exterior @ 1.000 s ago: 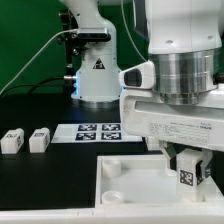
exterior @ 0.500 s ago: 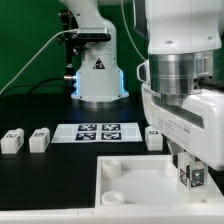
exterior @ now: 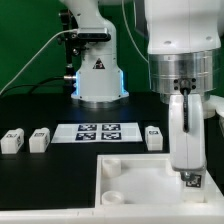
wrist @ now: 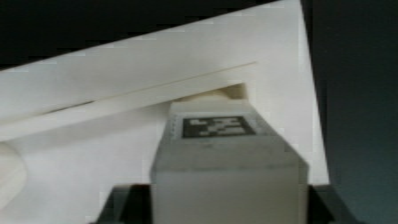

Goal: Assemble one leg

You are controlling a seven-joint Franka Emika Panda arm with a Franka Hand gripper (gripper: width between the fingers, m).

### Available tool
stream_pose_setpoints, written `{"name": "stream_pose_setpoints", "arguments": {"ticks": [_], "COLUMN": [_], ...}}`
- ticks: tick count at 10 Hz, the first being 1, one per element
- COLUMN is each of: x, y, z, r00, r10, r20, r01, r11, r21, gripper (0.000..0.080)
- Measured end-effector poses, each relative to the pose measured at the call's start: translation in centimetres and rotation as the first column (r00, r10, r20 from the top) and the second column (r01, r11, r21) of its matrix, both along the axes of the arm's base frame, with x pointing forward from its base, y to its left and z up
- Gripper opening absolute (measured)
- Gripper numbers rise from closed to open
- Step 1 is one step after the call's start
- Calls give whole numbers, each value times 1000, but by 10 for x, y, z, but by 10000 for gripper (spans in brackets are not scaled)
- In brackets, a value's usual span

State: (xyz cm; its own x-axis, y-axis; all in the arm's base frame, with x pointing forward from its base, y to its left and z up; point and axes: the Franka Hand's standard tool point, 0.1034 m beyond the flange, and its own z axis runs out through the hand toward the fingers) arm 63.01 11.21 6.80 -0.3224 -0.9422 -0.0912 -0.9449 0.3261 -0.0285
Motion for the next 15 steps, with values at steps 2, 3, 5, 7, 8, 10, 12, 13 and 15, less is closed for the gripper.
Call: {"name": "stream_pose_setpoints", "arguments": {"ticks": [2, 3, 5, 7, 8, 10, 12, 13, 15], "x": [-1, -1, -1, -15, -17, -15, -17, -17, -18], "y": [0, 0, 0, -2, -1, 5, 14, 13, 13], "z": [-1, -1, -1, 11, 23, 41, 52, 50, 49], "r00": [1000, 1000, 996, 982, 943, 871, 780, 781, 782], "r10": [10, 10, 84, 182, 327, 482, 618, 617, 617], "r20": [-1, -1, 13, 50, 68, 91, 98, 94, 93], "r01": [-10, -10, -84, -183, -328, -484, -619, -618, -618], "r11": [1000, 1000, 996, 983, 945, 875, 785, 786, 786], "r21": [-3, -3, -4, 14, 5, -5, -21, -21, -21], "gripper": [340, 549, 627, 645, 649, 649, 649, 649, 649]}}
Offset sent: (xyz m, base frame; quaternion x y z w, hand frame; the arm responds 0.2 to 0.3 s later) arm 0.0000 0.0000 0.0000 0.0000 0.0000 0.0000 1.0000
